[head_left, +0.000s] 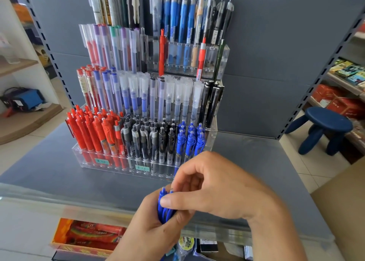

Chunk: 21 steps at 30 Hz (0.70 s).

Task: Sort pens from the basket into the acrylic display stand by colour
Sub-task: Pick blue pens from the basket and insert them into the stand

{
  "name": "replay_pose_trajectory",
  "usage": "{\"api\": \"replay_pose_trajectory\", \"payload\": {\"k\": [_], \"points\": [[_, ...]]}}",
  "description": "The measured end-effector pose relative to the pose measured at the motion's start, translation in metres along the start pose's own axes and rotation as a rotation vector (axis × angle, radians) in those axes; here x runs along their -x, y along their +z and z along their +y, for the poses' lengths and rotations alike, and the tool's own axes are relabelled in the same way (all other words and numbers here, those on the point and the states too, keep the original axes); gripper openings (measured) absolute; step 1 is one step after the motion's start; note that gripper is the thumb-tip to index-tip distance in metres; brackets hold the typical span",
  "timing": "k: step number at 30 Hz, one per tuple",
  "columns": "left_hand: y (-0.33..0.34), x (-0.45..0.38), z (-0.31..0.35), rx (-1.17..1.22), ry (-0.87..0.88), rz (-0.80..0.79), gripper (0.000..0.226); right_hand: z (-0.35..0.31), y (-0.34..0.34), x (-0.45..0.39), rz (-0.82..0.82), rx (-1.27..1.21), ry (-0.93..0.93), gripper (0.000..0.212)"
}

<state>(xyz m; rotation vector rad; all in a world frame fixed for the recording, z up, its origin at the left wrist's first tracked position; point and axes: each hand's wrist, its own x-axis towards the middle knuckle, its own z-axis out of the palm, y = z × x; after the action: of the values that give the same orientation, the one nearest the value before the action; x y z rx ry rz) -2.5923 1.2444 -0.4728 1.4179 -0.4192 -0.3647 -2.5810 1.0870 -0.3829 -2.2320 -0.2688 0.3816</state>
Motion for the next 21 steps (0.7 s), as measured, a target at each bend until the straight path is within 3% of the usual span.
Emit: {"api": "replay_pose_trajectory", "payload": {"k": [4, 6, 10, 16, 21], "points": [[-0.008, -0.001, -0.001, -0.043, 0.003, -0.012, 0.022, 0.004, -0.007, 0.003, 0.018, -0.055, -0.014, 0.016], [-0.011, -0.002, -0.006, -0.07, 0.02, 0.004, 0.034, 0.008, -0.011, 0.005, 0.091, -0.11, -0.052, 0.014], [-0.011, -0.002, -0.01, -0.064, 0.013, 0.039, 0.036, 0.014, -0.02, 0.01, 0.24, -0.264, -0.118, 0.014], [-0.005, -0.003, -0.01, -0.024, 0.007, 0.062, 0.034, 0.014, -0.016, 0.008, 0.119, -0.278, -0.125, 0.018], [-0.004, -0.004, -0.01, 0.01, -0.019, 0.065, 0.038, 0.02, -0.021, 0.01, 0.21, -0.409, -0.212, 0.021]]}}
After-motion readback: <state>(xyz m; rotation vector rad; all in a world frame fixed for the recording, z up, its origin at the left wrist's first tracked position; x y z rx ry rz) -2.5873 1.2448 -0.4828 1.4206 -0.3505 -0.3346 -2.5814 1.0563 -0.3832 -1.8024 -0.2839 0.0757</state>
